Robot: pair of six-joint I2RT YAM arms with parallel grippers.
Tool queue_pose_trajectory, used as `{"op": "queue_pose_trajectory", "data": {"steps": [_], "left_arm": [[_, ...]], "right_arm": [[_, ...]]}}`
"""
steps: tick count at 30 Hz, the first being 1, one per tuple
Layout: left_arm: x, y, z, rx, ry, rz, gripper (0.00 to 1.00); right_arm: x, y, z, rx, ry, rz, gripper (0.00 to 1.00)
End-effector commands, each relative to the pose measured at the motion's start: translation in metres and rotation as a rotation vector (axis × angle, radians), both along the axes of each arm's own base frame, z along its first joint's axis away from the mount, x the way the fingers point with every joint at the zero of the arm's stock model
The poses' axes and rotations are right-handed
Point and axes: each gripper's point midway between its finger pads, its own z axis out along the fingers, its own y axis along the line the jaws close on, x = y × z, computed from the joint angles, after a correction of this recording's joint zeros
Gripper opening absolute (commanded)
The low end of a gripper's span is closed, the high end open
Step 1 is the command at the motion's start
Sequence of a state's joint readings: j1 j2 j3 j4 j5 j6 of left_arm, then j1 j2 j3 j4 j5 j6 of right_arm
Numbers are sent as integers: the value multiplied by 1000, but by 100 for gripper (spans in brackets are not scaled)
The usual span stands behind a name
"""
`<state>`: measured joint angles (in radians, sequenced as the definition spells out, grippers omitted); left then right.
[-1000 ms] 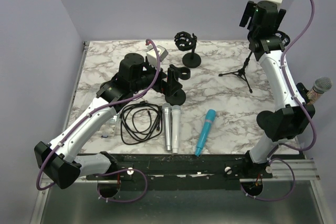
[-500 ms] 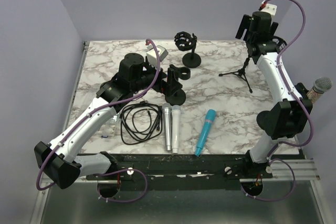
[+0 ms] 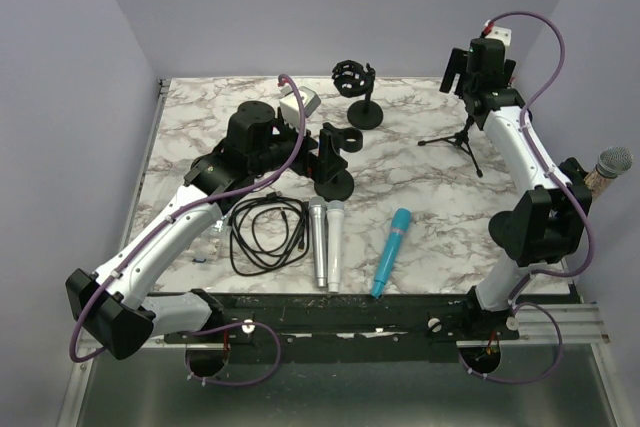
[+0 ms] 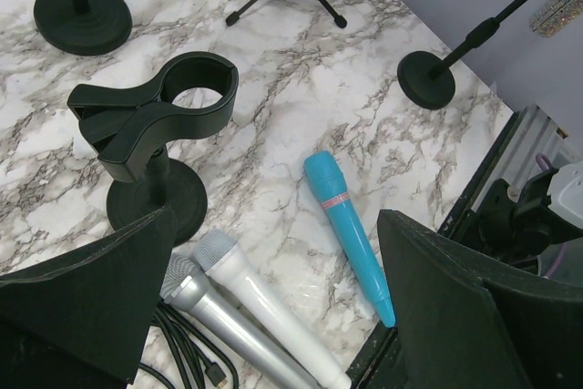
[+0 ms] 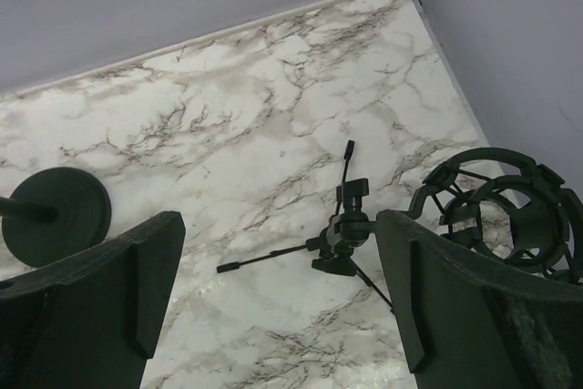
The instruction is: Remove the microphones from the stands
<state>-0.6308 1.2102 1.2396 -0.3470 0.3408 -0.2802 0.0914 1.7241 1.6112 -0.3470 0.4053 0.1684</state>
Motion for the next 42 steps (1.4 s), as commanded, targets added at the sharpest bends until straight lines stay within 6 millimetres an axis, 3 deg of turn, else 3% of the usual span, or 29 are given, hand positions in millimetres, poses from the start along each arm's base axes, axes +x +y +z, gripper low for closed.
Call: {"op": "queue_pose_trajectory", "data": {"steps": [1, 3, 12, 17, 23, 35, 38, 42], "left_arm": [[-4, -4, 10, -15, -8, -27, 95], [-4, -4, 10, -14, -9, -24, 95], [-5, -4, 11, -19, -8, -29, 95], [-8, -5, 14, -29, -12, -35, 95], [-10, -4, 17, -33, -23, -35, 95], [-27, -14, 23, -39, -42, -79, 95], [-32, -14, 27, -49, -52, -89, 95], [-38, -16, 32, -65, -57, -102, 96]], "right_arm": [[-8, 11, 12, 64, 8, 53, 95], [-13, 19, 6, 109, 34, 69, 100], [-57, 59, -25, 308, 162, 209, 100], [-80, 66, -19, 334, 206, 244, 100], [-113, 63, 6, 321, 163, 258, 100], [-192, 16, 64, 212, 38, 71, 100], [-213, 0, 67, 196, 29, -17, 100], [-239, -14, 54, 202, 57, -128, 100]]}}
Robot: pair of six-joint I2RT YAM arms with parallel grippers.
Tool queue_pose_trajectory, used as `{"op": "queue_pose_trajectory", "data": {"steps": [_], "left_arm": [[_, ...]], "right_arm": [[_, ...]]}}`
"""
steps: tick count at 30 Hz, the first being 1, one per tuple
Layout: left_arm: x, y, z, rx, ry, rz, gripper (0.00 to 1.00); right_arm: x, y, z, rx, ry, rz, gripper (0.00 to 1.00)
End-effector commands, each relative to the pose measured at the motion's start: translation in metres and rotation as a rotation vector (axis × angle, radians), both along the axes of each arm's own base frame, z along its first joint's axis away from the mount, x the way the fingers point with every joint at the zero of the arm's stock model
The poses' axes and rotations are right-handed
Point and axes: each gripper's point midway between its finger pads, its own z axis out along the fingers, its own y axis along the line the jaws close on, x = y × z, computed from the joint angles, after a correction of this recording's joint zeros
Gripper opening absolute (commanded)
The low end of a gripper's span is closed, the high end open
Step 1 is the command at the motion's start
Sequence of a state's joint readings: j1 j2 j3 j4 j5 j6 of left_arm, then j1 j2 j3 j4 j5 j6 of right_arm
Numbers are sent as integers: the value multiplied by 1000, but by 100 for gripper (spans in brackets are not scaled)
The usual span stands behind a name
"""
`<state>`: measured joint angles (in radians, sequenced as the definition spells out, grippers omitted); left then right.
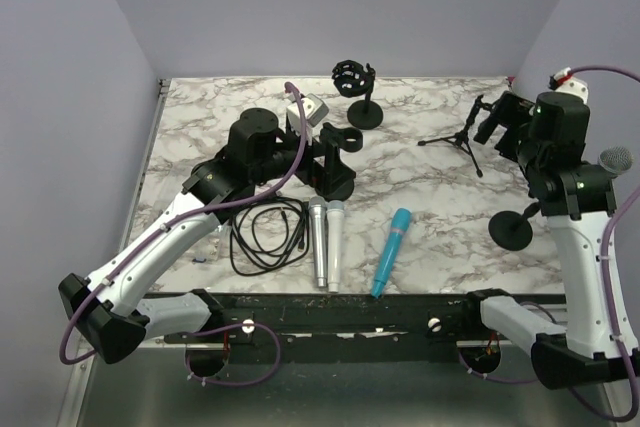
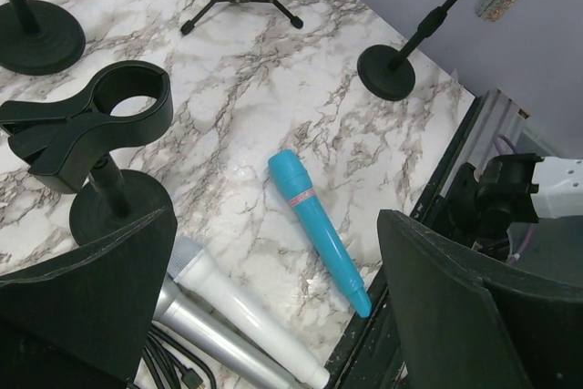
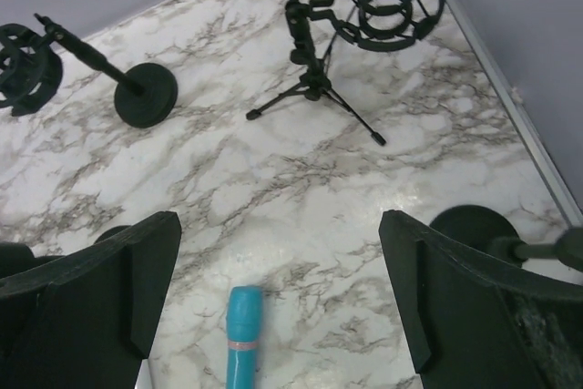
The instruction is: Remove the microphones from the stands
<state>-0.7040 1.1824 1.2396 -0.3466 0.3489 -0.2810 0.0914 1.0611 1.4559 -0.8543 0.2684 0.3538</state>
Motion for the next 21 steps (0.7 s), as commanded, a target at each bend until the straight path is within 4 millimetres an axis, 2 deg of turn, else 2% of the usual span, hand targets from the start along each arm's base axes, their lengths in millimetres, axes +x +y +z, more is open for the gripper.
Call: {"op": "queue_pose_trajectory", "data": {"steps": [1, 6, 11, 13, 18, 21], "left_arm": [[-12, 0, 22, -49, -35, -25, 95], [-15, -1, 26, -58, -36, -35, 96], [-20, -1, 30, -76, -39, -47, 95], [-21, -1, 31, -80, -41, -50, 95], [-21, -1, 32, -81, -40, -50, 96], [-21, -1, 32, -80, -43, -48, 95]], "right_arm": [[-35, -27, -37, -14, 132, -182, 100], [-60, -45, -66, 21, 203, -373, 100], [-72, -53, -105, 62, 247, -514, 100], [-73, -59, -111, 61, 231, -569, 100], [-78, -83, -106, 26, 88, -711, 97], [-74, -89, -112, 31, 1, -740, 94]]}}
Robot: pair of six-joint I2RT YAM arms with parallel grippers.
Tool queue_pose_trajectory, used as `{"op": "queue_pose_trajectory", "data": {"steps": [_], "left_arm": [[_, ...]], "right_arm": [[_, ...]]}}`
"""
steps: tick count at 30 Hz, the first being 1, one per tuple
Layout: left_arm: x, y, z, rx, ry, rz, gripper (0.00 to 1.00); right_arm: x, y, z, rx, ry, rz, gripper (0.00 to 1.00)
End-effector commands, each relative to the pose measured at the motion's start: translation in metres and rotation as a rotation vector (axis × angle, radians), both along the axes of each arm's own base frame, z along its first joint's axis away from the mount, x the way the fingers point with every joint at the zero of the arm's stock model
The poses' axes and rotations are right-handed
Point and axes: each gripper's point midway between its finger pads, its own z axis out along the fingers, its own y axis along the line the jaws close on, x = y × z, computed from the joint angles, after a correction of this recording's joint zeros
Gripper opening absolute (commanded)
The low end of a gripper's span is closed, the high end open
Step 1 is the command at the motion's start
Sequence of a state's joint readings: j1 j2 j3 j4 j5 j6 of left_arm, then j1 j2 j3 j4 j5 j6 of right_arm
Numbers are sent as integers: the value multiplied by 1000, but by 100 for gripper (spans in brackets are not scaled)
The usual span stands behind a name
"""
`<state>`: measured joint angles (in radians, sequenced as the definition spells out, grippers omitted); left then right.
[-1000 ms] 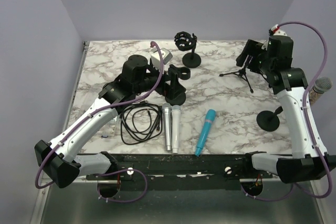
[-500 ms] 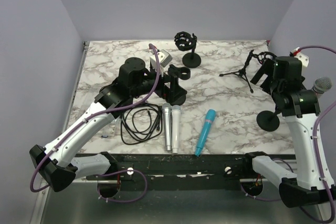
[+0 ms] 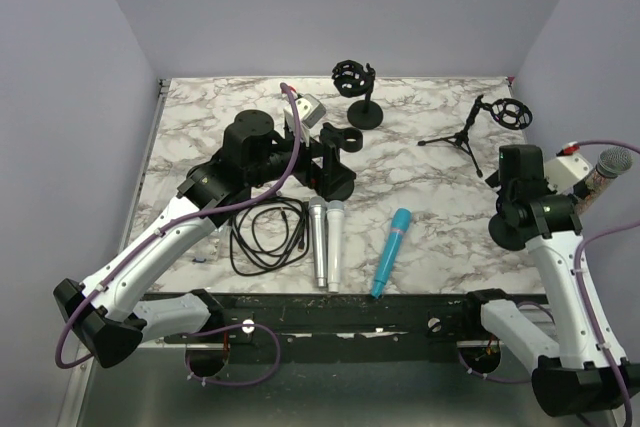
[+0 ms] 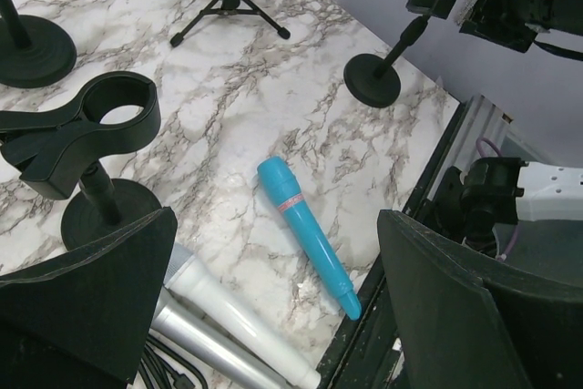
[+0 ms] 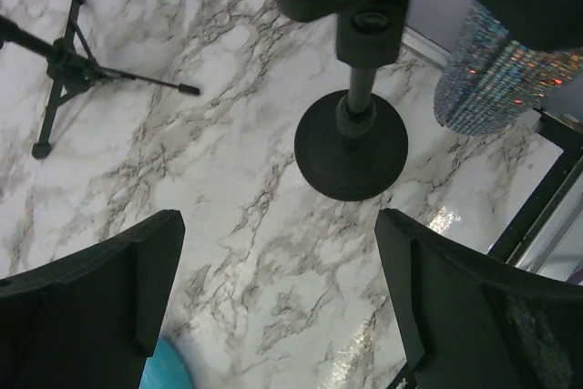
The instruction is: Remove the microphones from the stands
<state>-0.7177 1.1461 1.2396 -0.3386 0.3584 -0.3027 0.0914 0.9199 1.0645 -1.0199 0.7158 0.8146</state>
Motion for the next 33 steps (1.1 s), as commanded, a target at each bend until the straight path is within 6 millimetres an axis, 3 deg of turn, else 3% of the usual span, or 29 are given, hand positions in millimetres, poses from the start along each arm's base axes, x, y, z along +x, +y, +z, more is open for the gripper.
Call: {"op": "queue_pose_trajectory", "data": {"steps": [1, 7, 14, 28, 33], "left_arm": [[-9, 0, 17, -37, -33, -28, 96], [-7, 0, 14, -28, -32, -21, 96], [-4, -3, 8, -12, -22, -21, 95], [-4, -10, -4, 20, -9, -33, 96], [-4, -12, -8, 36, -11, -31, 95]], "right_arm": [[2, -25, 6, -74, -187, -160, 93], [7, -39, -17, -169, -238, -205, 92], [-1, -59, -38, -321, -165, -309, 89], [34, -59, -55, -413, -237, -221, 91], [43, -62, -59, -445, -225, -243, 86]]}}
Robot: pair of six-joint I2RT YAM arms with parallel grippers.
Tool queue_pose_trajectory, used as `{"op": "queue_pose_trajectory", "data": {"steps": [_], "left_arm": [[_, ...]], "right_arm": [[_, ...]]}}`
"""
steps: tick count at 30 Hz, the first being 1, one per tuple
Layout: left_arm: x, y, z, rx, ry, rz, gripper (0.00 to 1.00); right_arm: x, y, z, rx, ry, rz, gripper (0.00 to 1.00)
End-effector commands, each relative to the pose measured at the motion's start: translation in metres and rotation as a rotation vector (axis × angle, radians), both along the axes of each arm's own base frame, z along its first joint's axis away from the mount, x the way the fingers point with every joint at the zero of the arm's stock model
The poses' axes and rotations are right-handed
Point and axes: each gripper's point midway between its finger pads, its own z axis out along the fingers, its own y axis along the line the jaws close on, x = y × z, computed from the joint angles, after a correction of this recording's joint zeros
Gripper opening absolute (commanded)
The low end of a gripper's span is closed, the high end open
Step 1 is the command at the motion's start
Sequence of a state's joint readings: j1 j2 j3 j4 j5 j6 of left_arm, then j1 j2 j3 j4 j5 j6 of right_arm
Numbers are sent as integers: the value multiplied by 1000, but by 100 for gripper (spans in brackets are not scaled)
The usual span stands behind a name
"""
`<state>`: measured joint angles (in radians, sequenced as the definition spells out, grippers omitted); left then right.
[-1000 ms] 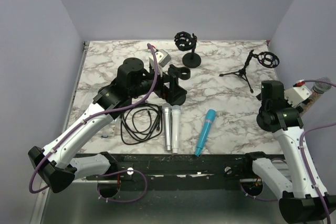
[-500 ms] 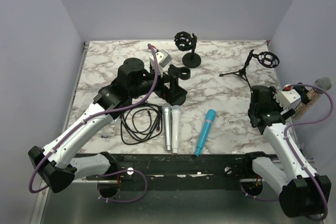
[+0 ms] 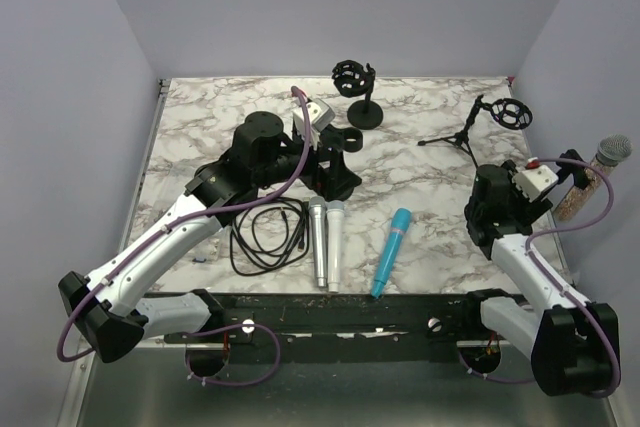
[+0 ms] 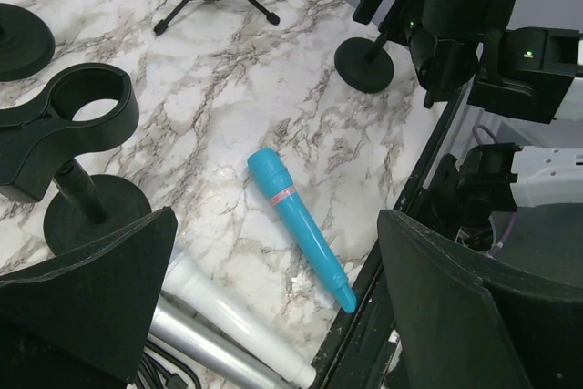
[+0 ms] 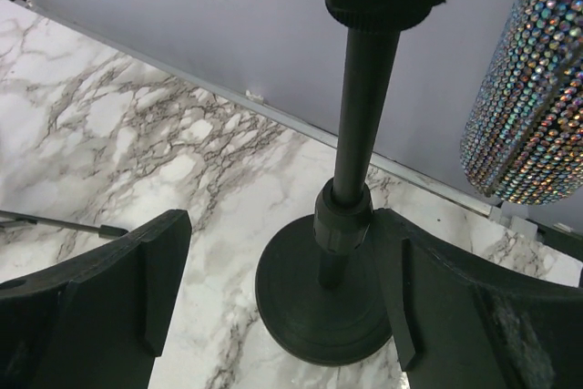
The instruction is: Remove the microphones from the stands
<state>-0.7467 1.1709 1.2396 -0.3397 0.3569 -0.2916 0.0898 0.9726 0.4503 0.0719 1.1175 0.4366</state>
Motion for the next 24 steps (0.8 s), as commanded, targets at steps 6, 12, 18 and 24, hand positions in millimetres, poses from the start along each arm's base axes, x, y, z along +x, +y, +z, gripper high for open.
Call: {"op": "queue_pose_trajectory", "data": {"steps": [6, 12, 18, 24], "left_arm": [[1, -3, -1, 30, -28, 5, 95], [0, -4, -1, 31, -29, 0, 95], [0, -4, -2, 35, -31, 2, 96], [0, -3, -1, 36, -39, 5, 95]], "right_arm": [[7, -12, 6, -53, -75, -67, 82], [5, -15, 3, -62, -76, -36, 77], [14, -11, -1, -54, -113, 11, 60], [28, -2, -4, -32, -165, 96, 47]]}}
